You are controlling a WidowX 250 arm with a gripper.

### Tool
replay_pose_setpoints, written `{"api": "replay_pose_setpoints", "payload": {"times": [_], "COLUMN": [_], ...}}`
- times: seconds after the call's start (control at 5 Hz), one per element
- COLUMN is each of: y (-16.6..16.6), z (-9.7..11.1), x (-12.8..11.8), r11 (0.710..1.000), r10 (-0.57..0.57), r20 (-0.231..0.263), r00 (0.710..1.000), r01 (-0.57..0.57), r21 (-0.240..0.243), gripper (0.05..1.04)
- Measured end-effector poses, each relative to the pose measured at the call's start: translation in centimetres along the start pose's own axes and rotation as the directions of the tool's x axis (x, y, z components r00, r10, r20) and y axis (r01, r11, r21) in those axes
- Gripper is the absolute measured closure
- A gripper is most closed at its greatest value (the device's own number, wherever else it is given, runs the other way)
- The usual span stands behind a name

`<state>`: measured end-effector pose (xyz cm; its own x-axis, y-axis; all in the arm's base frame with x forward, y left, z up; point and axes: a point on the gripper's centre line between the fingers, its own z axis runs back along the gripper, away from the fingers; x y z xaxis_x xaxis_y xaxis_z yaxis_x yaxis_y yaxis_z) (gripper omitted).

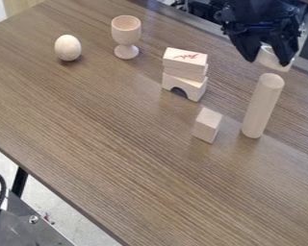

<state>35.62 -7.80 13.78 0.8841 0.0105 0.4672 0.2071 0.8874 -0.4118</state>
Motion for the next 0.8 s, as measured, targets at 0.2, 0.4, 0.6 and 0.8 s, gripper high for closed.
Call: {"api": "replay_pose_setpoints", "payload": {"times": [0.2,0.4,0.6,0.8], "y": [-0.34,-0.32,-0.61,-0.62], "z": [0.29,-0.07,0.17,-0.08], "x": [-0.28,-0.71,-0.81,-1.18], "r11": [1.000,1.000,0.999,0.998], "r10": [-0.006,-0.004,-0.009,-0.017], "r20": [0.028,0.052,0.098,0.144], "r00": [1.000,0.999,0.995,0.989], "r01": [0.007,0.005,0.013,0.025], "r21": [-0.013,-0.026,-0.039,-0.051], "gripper": [0.365,0.365,0.365,0.365]}}
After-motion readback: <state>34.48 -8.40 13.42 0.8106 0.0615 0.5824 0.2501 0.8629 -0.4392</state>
